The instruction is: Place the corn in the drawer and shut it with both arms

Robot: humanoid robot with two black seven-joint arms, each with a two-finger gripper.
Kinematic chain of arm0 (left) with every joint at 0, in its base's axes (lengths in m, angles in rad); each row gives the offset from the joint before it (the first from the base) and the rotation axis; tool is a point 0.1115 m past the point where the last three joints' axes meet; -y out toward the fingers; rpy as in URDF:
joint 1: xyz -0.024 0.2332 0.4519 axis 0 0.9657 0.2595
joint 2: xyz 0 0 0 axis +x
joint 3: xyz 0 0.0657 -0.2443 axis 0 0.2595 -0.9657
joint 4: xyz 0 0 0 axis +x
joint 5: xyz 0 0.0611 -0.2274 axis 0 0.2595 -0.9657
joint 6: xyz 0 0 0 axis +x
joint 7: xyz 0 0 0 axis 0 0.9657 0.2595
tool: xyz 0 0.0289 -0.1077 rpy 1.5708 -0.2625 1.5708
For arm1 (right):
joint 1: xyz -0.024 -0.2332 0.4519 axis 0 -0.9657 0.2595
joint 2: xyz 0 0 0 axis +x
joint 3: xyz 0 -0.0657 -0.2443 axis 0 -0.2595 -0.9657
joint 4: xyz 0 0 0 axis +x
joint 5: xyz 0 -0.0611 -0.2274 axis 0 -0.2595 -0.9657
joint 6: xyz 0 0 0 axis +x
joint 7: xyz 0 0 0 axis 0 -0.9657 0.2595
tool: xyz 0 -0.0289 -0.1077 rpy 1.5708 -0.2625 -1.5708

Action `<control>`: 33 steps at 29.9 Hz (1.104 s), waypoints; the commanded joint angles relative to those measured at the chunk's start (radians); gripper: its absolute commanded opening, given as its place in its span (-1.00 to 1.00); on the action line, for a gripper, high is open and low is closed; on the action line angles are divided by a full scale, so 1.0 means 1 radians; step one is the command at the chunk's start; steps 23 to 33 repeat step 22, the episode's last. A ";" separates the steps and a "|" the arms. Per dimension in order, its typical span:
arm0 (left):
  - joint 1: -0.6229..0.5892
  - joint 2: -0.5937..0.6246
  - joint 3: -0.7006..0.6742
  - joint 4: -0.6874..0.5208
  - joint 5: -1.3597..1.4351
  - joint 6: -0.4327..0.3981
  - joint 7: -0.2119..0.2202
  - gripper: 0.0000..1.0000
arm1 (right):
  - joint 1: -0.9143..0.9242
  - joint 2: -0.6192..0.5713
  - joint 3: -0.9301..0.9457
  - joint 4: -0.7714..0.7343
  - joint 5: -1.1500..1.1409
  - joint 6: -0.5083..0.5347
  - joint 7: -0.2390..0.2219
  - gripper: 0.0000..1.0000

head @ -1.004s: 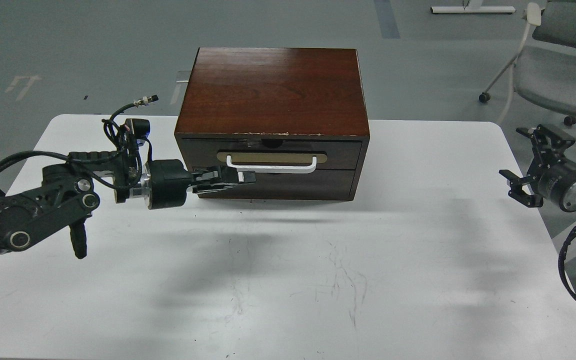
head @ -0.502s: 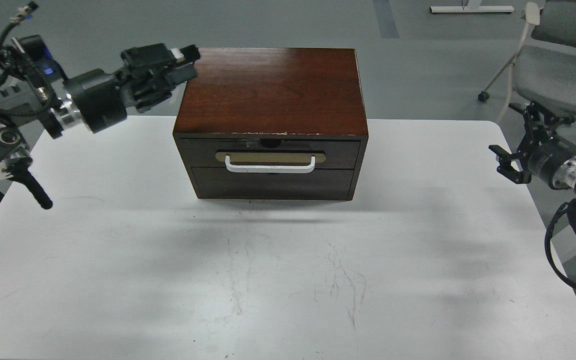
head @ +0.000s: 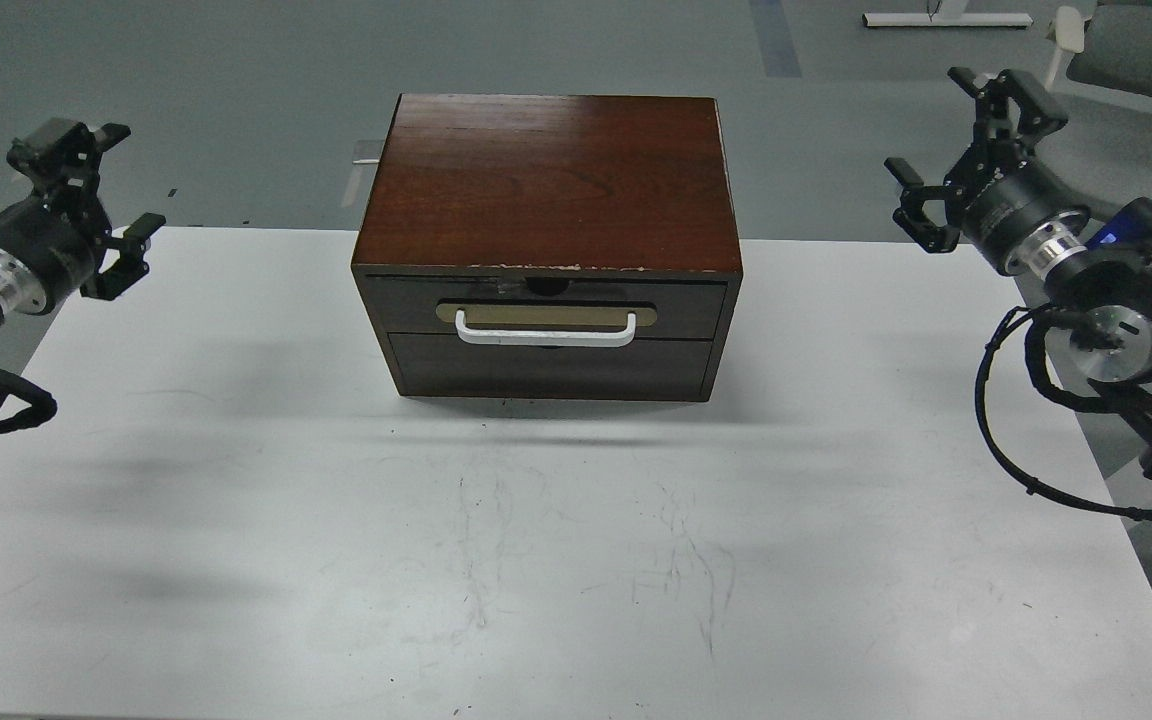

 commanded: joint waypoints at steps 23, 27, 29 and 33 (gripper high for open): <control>0.095 0.015 0.003 -0.258 -0.179 0.000 0.035 0.96 | -0.079 -0.084 -0.034 0.060 -0.001 0.115 -0.070 1.00; 0.095 0.015 0.003 -0.258 -0.179 0.000 0.035 0.96 | -0.079 -0.084 -0.034 0.060 -0.001 0.115 -0.070 1.00; 0.095 0.015 0.003 -0.258 -0.179 0.000 0.035 0.96 | -0.079 -0.084 -0.034 0.060 -0.001 0.115 -0.070 1.00; 0.095 0.015 0.003 -0.258 -0.179 0.000 0.035 0.96 | -0.079 -0.084 -0.034 0.060 -0.001 0.115 -0.070 1.00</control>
